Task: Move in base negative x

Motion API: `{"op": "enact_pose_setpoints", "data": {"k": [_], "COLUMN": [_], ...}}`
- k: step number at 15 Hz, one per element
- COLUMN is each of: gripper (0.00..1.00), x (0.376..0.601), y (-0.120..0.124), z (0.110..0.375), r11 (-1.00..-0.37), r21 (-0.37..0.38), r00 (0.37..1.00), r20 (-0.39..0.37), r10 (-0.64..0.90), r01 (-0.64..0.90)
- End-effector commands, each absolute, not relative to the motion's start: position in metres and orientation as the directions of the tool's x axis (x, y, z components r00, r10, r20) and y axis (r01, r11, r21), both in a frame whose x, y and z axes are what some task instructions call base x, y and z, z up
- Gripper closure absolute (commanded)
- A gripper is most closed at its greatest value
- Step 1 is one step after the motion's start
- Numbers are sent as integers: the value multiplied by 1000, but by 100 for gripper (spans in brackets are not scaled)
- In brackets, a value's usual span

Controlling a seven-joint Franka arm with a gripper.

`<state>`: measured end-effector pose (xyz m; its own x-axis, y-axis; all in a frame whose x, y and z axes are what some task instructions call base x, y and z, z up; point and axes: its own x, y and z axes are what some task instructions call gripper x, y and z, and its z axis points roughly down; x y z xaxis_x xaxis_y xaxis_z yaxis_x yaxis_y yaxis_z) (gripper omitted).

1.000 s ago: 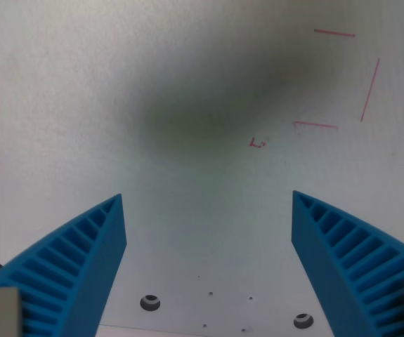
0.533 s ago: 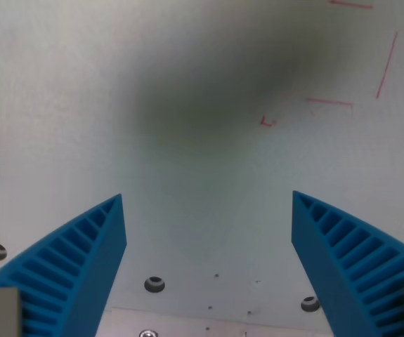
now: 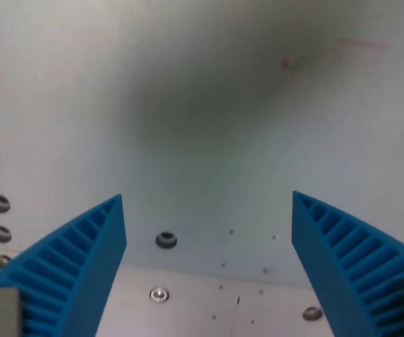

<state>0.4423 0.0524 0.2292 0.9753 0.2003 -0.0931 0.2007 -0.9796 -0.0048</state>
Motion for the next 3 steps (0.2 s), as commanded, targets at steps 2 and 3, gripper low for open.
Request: {"op": "enact_pose_setpoints", "data": {"k": [2,3], "gripper": [0,0], "x": [411,406], "y": [57,58], "z": [235,234], "r11": [-982,-982], "r21": [5,5], "r00": [982,982], "r20": [-10,-10], "r10": [187,187], "r01": [187,187]}}
